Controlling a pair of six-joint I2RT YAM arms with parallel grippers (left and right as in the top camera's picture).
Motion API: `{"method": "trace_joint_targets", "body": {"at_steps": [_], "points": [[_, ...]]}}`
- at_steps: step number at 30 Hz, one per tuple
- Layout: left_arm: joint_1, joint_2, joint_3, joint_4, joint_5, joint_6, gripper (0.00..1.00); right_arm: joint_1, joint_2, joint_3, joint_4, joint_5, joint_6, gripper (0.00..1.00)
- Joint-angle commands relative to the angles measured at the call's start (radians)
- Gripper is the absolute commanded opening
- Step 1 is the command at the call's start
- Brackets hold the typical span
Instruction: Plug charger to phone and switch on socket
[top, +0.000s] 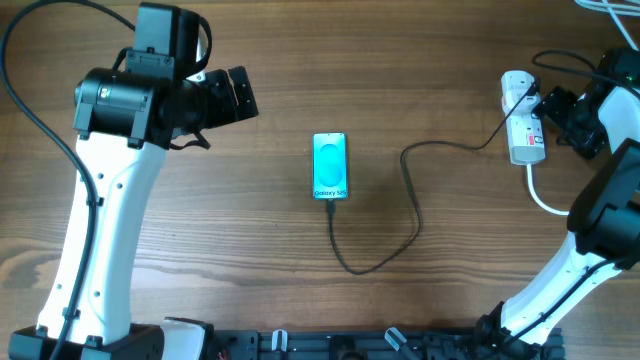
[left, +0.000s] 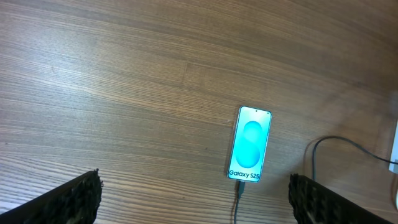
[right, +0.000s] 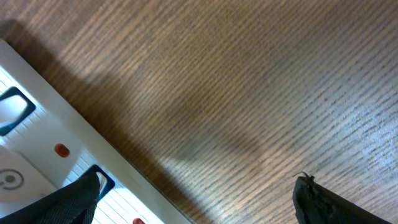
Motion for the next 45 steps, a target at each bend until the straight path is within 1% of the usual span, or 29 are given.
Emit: {"method": "trace_joint_targets", "body": {"at_steps": [1, 20, 31, 35, 45], "points": [[-0.002, -0.003, 0.003, 0.0, -0.017, -0.013, 1.0, -0.002, 0.015, 0.012, 0.022, -0.02, -0.019, 1.0], [-0.002, -0.003, 0.003, 0.0, -0.017, -0.013, 1.0, -0.002, 0.029, 0.012, 0.024, -0.056, -0.019, 1.0], [-0.002, -0.003, 0.003, 0.0, -0.017, -0.013, 1.0, -0.002, 0.047, -0.02, 0.045, -0.088, -0.021, 1.0], [-0.002, -0.003, 0.003, 0.0, -0.017, -0.013, 1.0, -0.002, 0.047, -0.02, 0.037, -0.105, -0.043, 1.0], [-0.002, -0.003, 0.003, 0.0, -0.017, -0.013, 1.0, -0.002, 0.047, -0.02, -0.016, -0.124, -0.043, 1.0]]}}
